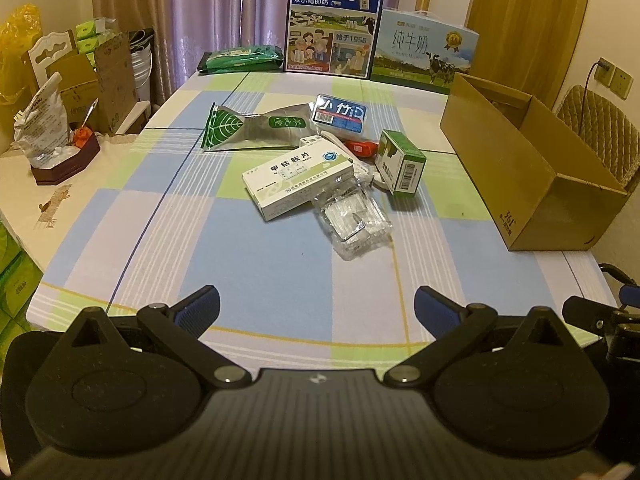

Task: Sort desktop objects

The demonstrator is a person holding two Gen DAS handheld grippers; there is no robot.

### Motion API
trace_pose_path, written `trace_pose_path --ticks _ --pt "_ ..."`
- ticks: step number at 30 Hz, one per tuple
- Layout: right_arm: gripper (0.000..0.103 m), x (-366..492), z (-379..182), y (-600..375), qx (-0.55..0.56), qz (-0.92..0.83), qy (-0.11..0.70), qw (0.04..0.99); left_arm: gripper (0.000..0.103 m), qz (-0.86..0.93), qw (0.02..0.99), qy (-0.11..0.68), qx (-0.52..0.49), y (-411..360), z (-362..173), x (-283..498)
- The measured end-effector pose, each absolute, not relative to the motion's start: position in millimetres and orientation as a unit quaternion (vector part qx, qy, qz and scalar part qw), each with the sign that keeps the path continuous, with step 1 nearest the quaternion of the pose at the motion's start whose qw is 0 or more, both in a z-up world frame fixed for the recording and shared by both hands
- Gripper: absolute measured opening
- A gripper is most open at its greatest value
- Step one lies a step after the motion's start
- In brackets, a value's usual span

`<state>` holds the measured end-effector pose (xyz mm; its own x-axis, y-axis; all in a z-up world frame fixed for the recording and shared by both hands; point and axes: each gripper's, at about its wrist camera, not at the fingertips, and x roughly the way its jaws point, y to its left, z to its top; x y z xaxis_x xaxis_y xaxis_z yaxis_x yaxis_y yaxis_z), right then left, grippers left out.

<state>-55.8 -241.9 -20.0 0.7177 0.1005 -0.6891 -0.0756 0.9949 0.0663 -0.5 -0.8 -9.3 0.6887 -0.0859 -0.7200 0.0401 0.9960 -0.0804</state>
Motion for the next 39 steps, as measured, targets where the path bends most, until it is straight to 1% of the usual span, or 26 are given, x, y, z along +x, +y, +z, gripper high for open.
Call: trace_pose_path --ticks 20,39 --pt "0.101 -50.4 -24.1 -240.1 0.009 0.051 0.384 0.922 0.102 -0.038 0.916 0.398 -0.029 -0.9 -11.2 1.1" --pt "0.101 -44.3 -42.3 -238.6 0.009 0.053 0.407 0.912 0.102 -0.046 0.908 0.415 -0.030 -0.8 -25.0 6.5"
